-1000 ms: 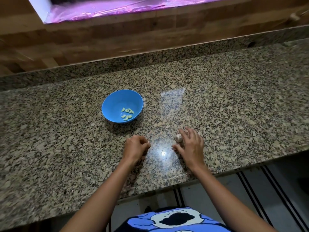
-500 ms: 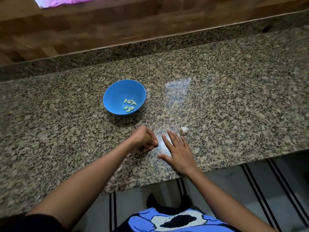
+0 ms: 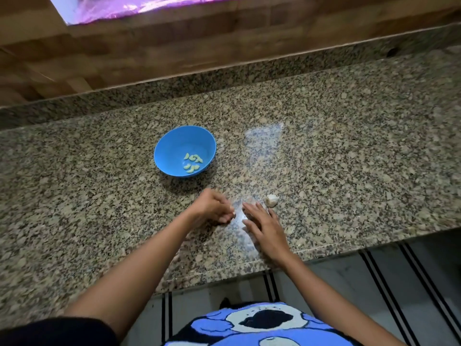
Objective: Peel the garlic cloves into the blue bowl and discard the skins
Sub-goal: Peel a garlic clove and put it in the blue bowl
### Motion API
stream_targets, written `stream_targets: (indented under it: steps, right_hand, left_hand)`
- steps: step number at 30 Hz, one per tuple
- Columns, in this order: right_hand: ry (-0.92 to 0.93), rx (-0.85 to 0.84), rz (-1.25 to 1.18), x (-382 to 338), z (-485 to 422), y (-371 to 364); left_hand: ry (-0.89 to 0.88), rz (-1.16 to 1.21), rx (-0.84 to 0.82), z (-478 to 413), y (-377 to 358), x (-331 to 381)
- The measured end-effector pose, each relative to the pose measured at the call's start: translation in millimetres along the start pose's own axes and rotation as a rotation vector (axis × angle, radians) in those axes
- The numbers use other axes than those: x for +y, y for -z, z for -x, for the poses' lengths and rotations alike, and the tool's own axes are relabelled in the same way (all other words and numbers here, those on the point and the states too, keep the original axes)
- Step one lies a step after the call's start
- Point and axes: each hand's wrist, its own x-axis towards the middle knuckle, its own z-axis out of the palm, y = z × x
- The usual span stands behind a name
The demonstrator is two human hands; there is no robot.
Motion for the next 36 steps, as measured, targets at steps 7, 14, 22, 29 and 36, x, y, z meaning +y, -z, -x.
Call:
stream_targets:
  steps: [7,14,22,29,36]
  right_hand:
    - [-0.078,0.177,-0.533,-30.6,-19.7,13.1]
    - [-0.114,0.183,-0.619,-35.6,-26.8,15.9]
    - [-0.301,0.032,-0.827,-42.1,-24.3,25.2]
    - [-0.46,-0.021,-0.942,-47.9,-22.4,28.5]
    - [-0.421,-0.02,-0.807,-46.8,-22.0,27.4]
  left_hand:
    - [-0.033,0.534,0.119,18.0,-21.4,-9.7]
    - [-0.257,0.392,0.259,25.1,-24.1,-12.4]
    - [-0.391,-0.035,0.317,19.6,-19.1,-22.4]
    - [-0.493,-0.242,0.465,18.1,-27.8,-38.3]
    - [-0.478,0.027,0.39,18.7,-26.5,-32.9]
